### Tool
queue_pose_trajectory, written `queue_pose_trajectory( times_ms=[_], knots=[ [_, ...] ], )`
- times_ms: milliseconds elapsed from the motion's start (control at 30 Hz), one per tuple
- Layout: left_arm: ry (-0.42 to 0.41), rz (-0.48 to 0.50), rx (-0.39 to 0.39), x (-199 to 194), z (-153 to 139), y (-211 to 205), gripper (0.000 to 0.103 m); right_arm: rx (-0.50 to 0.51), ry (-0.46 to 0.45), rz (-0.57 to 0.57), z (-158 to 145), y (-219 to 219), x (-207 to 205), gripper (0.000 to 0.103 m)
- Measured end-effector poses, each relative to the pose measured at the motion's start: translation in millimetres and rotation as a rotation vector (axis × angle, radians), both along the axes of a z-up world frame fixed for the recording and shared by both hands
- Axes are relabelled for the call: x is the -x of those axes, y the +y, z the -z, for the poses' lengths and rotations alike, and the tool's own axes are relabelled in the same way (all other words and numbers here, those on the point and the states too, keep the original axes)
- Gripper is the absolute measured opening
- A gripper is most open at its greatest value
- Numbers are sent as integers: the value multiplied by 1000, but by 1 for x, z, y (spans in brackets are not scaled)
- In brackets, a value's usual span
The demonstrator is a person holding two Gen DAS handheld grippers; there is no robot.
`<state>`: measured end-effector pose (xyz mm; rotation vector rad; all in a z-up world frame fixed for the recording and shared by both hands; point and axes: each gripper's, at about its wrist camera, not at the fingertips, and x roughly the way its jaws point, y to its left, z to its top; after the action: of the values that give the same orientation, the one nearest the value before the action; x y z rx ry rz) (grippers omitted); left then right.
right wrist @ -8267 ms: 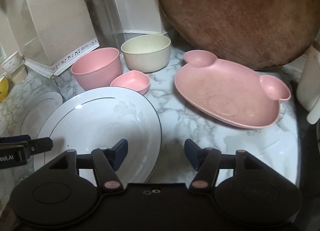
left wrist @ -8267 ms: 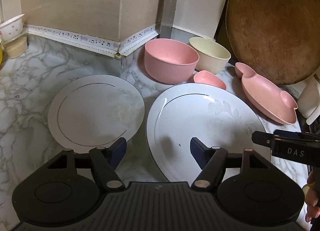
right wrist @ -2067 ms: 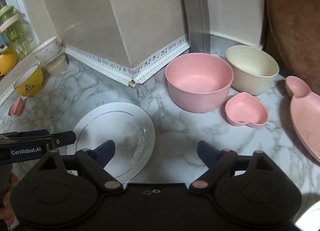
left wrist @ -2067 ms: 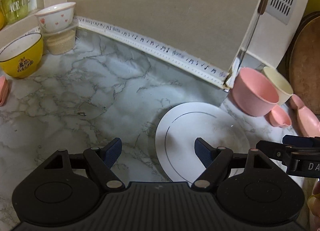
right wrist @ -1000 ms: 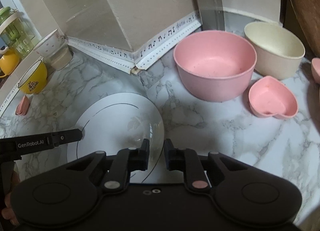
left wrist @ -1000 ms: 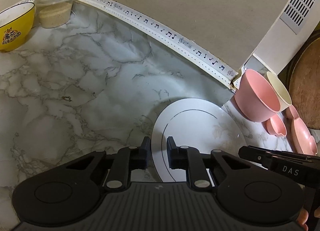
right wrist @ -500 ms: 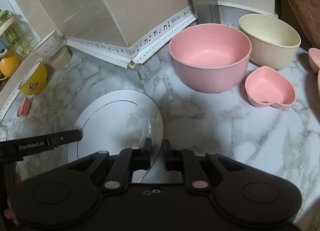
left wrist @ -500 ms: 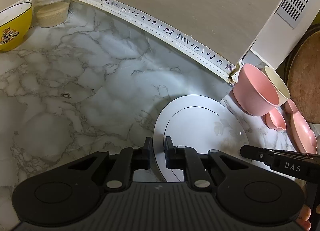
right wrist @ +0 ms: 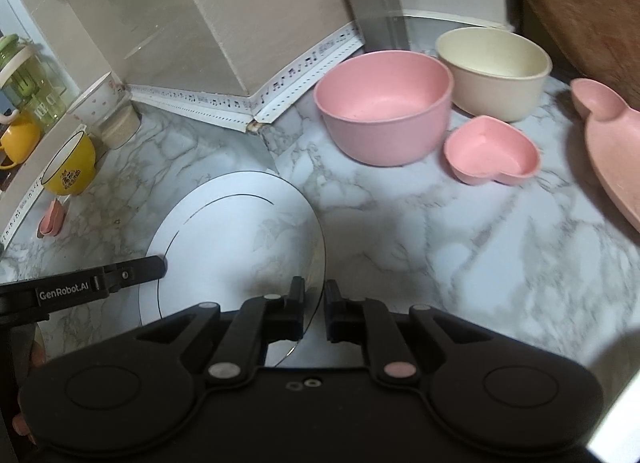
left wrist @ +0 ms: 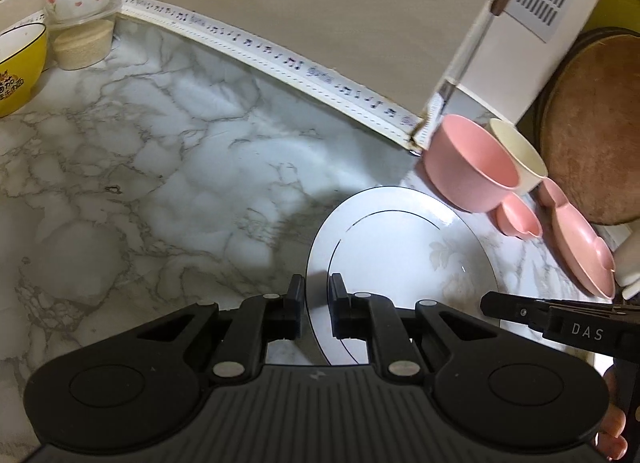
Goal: Organize plates and bowls
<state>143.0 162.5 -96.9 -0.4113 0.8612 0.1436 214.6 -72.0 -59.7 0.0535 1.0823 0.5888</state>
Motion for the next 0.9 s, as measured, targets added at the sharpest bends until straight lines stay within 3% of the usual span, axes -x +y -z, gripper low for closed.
queue_pose_trajectory(
  times_ms=[567, 900],
  knots=[
    [-50, 201, 9, 17, -23, -69, 12, -19, -38, 223, -35, -89, 56, 10],
    [-76, 357, -11, 13, -32, -140, 12, -16, -53, 375, -41, -164, 85, 10]
  ],
)
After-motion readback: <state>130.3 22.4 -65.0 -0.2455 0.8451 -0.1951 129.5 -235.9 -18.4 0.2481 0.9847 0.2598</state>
